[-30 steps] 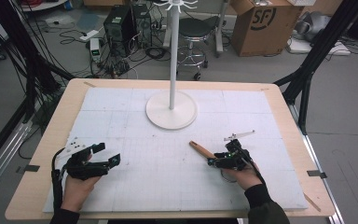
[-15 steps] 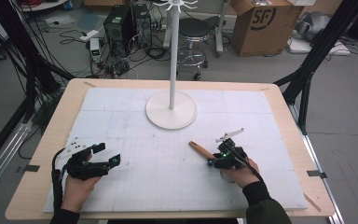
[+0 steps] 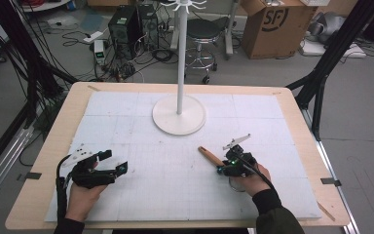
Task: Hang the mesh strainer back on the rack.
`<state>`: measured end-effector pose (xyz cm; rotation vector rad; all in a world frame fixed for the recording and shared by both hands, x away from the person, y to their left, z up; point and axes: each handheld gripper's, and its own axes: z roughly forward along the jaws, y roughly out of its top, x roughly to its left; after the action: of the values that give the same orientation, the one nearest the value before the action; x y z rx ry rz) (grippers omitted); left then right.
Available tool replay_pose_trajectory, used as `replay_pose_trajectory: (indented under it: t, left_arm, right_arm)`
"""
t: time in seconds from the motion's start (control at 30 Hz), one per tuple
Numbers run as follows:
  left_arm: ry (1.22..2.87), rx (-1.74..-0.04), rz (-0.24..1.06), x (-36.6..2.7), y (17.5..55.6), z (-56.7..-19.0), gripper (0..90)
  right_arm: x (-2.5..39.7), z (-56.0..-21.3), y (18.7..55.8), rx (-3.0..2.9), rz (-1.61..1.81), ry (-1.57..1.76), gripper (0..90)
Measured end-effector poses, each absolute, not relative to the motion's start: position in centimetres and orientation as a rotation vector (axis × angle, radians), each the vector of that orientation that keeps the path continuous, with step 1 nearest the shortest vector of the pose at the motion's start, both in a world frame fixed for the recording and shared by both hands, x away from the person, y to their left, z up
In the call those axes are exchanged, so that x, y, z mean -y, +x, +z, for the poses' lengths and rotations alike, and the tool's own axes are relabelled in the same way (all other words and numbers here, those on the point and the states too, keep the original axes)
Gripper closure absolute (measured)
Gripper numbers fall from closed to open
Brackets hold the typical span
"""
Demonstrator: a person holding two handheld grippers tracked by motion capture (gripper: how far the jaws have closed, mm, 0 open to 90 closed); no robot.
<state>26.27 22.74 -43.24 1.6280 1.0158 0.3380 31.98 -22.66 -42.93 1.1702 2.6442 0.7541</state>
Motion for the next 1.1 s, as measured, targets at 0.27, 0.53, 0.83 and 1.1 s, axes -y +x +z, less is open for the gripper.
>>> replay_pose_trajectory:
  t: [0.27,0.53,0.83,1.1]
  left_arm:
    - [1.628,-1.017,0.339,-22.8,26.3,-43.2,11.3]
    - [1.633,-1.017,0.340,-22.8,26.3,-43.3,11.3]
    - [1.639,-1.018,0.340,-22.8,26.3,-43.3,11.3]
    - [1.639,-1.019,0.337,-22.7,26.4,-43.3,11.3]
  right_arm:
    - [22.6,-42.8,31.9,-2.642,0.749,1.157,69.4]
    - [23.2,-42.2,31.9,-2.626,0.851,1.184,70.6]
    - [22.2,-42.0,31.7,-2.640,0.782,1.075,70.5]
    - [22.6,-41.2,31.8,-2.613,0.847,1.100,71.3]
